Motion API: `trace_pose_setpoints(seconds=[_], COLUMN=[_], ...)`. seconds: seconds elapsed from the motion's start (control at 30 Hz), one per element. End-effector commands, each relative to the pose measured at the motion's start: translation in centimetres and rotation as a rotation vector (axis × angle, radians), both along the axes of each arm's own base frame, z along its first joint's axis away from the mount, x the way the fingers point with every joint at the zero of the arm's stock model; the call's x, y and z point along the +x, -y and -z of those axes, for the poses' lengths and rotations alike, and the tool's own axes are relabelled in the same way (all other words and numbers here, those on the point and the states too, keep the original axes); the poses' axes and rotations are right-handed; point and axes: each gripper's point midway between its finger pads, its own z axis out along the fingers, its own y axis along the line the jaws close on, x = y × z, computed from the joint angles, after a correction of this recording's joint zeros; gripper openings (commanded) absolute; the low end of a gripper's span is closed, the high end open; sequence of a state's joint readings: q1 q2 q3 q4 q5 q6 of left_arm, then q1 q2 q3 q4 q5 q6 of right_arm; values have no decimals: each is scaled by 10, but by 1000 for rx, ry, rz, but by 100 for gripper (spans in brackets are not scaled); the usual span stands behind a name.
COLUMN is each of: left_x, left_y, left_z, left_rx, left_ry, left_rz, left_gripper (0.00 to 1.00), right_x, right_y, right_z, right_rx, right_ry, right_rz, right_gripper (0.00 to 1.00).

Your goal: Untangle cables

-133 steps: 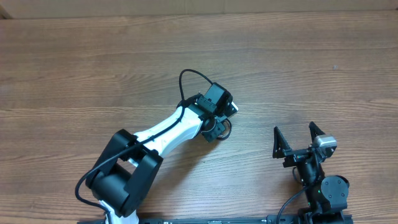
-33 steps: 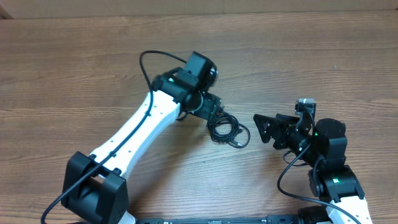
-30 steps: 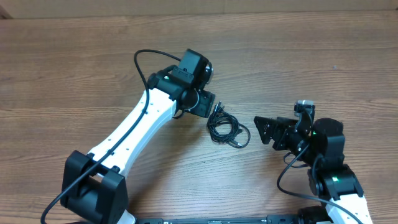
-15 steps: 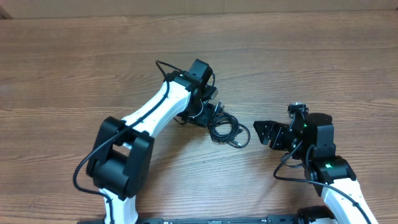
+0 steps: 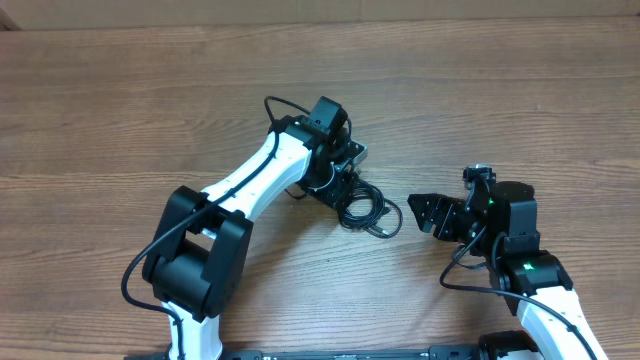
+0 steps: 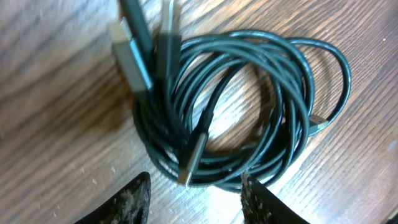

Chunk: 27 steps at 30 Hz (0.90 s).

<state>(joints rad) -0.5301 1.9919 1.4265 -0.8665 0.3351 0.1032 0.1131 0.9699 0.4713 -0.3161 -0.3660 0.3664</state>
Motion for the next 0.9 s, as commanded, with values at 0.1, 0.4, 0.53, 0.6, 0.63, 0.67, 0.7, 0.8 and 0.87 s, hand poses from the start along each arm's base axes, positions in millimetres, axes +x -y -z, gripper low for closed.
trace_pose_setpoints(seconds=[0.1, 0.4, 0.53, 0.6, 0.63, 0.67, 0.7, 0.8, 0.87], left_x=[1, -3, -3, -2, -2, -2, -2, -2, -1], left_y=[6, 15, 14, 12, 12, 12, 12, 12, 10], left_z=[14, 16, 19, 20, 20, 20, 20, 21, 21], left_rx=[-18, -22, 23, 50, 51, 51, 51, 53, 66], left_ry=[17, 26, 52, 64, 65, 65, 65, 65, 70], left_rz=[102, 127, 137, 138, 139, 139, 139, 138, 130], left_gripper=[41, 38, 39, 39, 39, 39, 39, 39, 38], right_x=[7, 7, 7, 7, 7, 7, 7, 7, 7], right_y=[-1, -1, -1, -1, -1, -1, -1, -1, -1], right_z=[-13, -13, -13, -13, -13, -13, -13, -13, -13], right_rx=[0, 0, 0, -2, -2, -2, -2, -2, -2], right_ry=[35, 35, 35, 35, 36, 35, 36, 36, 36], right_rz=[1, 1, 1, 3, 3, 3, 3, 3, 3], right_gripper=[78, 78, 78, 78, 78, 78, 78, 78, 78])
